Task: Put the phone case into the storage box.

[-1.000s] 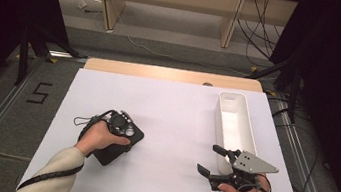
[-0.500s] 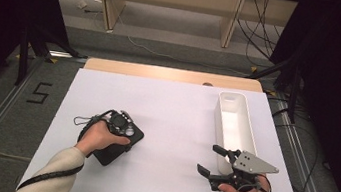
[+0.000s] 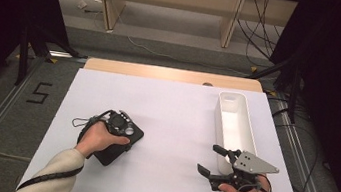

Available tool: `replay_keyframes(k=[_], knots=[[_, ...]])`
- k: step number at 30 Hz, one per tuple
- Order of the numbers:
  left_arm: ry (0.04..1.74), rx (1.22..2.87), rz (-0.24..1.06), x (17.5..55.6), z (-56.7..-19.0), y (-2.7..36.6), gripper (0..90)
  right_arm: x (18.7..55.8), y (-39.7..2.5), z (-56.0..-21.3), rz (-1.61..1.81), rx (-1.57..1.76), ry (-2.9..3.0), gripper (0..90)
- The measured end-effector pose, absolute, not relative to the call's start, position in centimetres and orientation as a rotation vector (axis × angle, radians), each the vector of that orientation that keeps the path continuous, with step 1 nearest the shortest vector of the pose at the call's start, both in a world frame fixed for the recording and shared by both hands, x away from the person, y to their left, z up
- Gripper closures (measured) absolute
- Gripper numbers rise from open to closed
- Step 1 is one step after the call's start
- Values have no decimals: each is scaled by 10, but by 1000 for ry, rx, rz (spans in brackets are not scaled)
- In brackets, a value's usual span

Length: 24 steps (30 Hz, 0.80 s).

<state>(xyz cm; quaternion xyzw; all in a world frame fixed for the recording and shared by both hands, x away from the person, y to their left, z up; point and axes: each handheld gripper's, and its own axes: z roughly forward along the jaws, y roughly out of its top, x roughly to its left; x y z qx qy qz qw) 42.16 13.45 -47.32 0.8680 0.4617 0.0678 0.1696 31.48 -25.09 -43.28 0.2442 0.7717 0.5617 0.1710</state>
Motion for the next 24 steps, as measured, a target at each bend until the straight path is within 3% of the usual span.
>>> replay_keyframes(k=[24], knots=[[1238,2196,292,410,-448,135,158,315,-251,-432,1602,694,2188,195]])
